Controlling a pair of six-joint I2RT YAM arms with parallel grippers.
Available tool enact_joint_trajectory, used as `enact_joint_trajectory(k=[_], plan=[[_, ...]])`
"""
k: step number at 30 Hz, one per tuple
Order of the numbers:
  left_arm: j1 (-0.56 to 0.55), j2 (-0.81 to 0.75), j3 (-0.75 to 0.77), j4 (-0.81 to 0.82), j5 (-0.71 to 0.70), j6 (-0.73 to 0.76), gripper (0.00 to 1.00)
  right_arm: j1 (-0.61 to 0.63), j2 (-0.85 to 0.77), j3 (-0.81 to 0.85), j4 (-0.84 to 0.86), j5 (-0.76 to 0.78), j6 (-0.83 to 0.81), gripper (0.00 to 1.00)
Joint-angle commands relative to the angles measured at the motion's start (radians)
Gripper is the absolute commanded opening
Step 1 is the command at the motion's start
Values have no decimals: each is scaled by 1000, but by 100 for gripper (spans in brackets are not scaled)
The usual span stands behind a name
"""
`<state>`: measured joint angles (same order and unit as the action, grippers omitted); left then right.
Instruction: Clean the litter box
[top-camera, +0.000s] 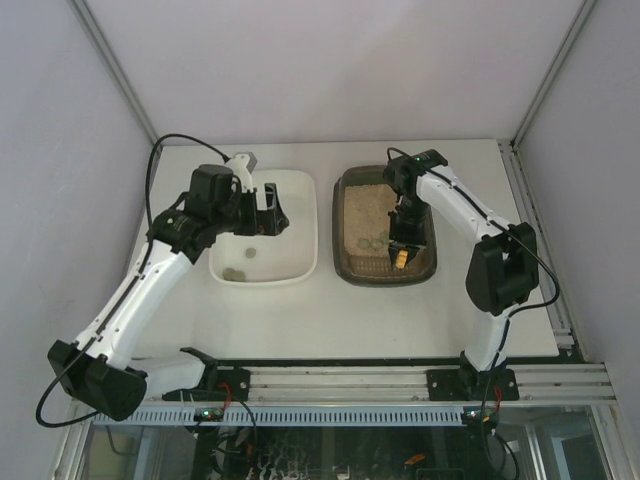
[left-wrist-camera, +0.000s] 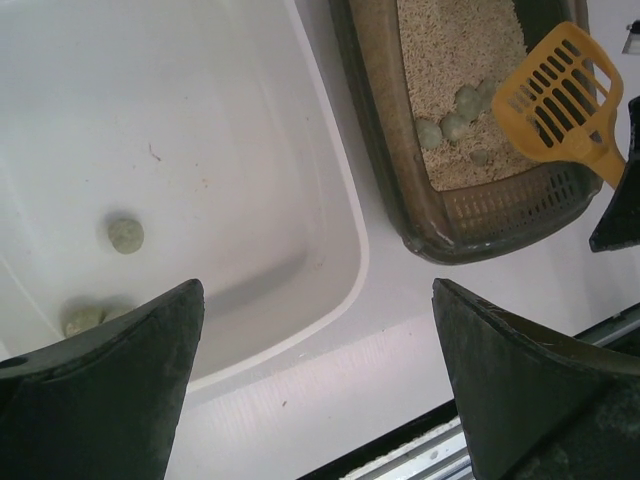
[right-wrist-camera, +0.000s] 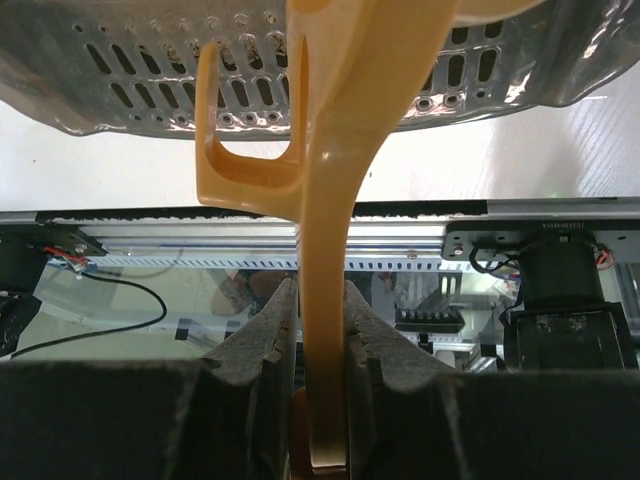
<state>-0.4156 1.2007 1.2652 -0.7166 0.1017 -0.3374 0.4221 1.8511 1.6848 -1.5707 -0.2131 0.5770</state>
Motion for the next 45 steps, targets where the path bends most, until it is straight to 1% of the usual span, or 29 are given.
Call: enact_joint_trajectory(k=[1, 5, 13, 17, 24, 28, 30, 35, 38, 41, 45], plan=[[9, -49, -46, 46, 12, 41, 100, -1, 25, 57, -28, -12, 15, 0], [11, -74, -68, 45, 5, 44, 100, -10, 62, 79, -26, -22, 11, 0], [21, -90, -104, 46, -54, 66, 100, -22, 133, 130, -10, -34, 9, 0], [35, -89, -121, 46, -54, 64, 100, -34, 168, 155, 5, -35, 9, 0], [67, -80, -143, 52, -27, 60, 100, -42, 180, 110, 130, -146, 21, 0], [76, -73, -140, 51, -15, 57, 100, -52, 181, 79, 208, -181, 20, 0], [76, -72, -141, 48, -14, 58, 100, -71, 158, 36, 273, -224, 19, 0], [89, -77, -152, 51, -14, 63, 100, -136, 18, -165, 479, -310, 67, 0], [99, -75, -158, 54, -5, 68, 100, -174, -57, -271, 562, -364, 73, 0], [104, -71, -160, 55, -3, 71, 100, -202, -115, -340, 616, -397, 81, 0], [114, -79, -167, 55, -26, 90, 100, -210, -190, -400, 670, -422, 97, 0]])
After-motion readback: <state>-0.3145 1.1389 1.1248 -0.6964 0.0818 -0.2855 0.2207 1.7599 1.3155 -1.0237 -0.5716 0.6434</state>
